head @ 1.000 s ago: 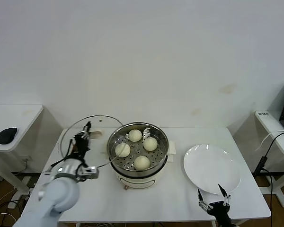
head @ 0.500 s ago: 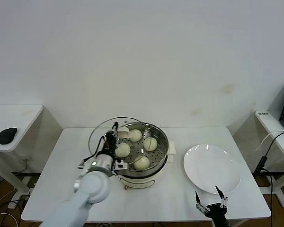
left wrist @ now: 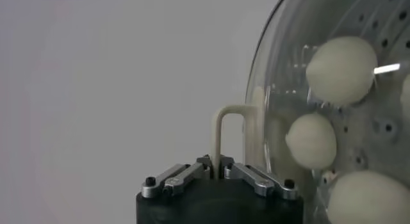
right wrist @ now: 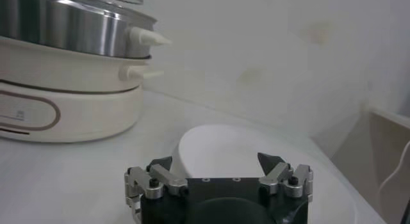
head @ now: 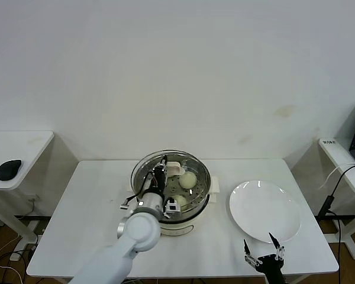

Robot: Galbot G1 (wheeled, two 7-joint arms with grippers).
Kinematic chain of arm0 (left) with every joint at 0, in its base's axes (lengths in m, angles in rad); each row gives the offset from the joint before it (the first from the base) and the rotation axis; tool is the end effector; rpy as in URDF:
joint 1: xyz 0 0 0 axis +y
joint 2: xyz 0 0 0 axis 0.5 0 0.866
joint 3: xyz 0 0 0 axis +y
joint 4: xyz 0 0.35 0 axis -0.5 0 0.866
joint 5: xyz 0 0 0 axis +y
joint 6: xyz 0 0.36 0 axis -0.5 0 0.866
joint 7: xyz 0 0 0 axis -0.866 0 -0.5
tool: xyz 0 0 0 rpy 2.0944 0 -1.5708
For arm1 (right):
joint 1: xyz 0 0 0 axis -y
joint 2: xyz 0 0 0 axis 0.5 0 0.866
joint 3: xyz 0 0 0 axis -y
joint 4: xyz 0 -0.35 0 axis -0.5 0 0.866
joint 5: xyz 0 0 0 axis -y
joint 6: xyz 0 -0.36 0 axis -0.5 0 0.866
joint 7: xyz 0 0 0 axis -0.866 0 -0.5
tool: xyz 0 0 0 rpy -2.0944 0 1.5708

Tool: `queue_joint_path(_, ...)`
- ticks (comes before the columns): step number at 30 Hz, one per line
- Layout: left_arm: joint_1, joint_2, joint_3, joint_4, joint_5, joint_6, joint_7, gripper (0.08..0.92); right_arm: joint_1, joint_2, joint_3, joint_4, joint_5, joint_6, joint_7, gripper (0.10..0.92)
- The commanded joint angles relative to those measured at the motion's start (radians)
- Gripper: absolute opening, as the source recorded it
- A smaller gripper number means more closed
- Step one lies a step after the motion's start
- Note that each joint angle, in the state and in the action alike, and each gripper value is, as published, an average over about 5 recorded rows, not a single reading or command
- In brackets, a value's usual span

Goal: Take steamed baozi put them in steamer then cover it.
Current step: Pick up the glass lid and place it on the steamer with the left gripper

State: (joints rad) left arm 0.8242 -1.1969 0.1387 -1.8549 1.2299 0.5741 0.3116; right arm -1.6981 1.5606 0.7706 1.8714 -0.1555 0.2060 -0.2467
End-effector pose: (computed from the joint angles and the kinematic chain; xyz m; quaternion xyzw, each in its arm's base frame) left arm 0.3342 -0.1068 -0.2416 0.0818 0.7141 0.6948 0.0245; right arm 0.1183 -0.0866 -0.3950 0.0426 -0.9852 0.1347 0.0968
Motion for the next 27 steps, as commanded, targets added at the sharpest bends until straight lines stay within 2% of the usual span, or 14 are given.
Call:
queue_joint_path(1,-0.013,-0.04,0.029,0.044,0.023,0.003,0.008,0.147,-0.001,0.001,-0.001,0.001,0.003,-0.001,-0.001,0.823)
queue_joint_path(23,0.016,-0.045,-0.011,0.043,0.01,-0.018,-0.038,0.15,-0.004,-0.003,-0.006,-0.002,-0.002,0.002,-0.004,0.823)
queue_joint_path(27,0.025,-0.045,-0.019,0.035,0.005,-0.019,-0.06,0.222,-0.002,-0.003,-0.008,-0.004,-0.004,0.003,-0.004,0.823)
